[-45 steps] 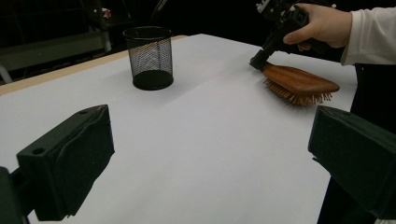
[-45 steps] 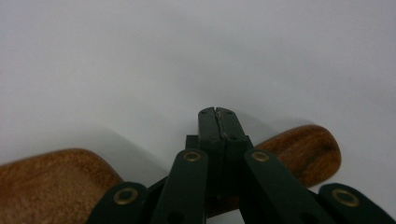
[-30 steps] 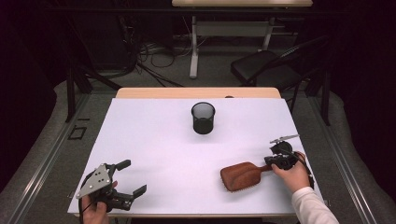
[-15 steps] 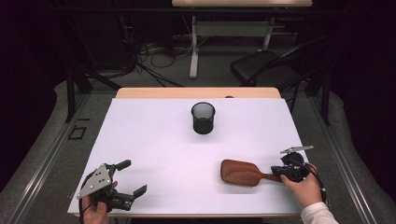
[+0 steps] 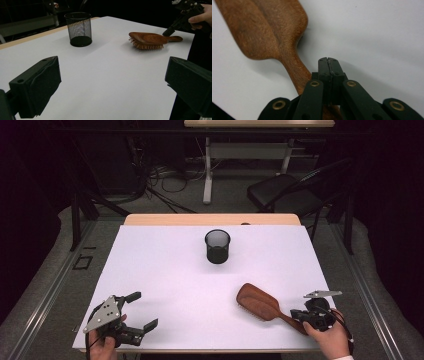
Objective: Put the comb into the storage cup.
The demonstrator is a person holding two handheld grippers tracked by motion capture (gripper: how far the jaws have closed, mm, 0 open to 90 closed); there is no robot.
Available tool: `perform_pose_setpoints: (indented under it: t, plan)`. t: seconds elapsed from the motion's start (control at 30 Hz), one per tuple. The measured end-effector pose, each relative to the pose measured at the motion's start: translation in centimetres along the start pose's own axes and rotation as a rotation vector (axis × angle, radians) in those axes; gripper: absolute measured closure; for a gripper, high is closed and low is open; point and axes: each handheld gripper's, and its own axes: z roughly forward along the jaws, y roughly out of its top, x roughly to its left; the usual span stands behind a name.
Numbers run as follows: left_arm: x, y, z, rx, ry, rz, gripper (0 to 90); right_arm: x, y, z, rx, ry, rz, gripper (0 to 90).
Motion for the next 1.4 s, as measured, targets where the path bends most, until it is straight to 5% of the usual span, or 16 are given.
perform_pose_setpoints:
  t: [0.3, 1.4]
  plan:
    - [0.1, 0.0, 0.0, -0.004, -0.008, 0.002, 0.3, 1.3, -0.9, 0.4, 0.000, 0.014, -0.014, 89.5]
    - [0.1, 0.0, -0.1, -0.004, -0.012, 0.009, 0.3, 2.5, -1.2, 0.4, 0.008, 0.036, -0.040, 88.9]
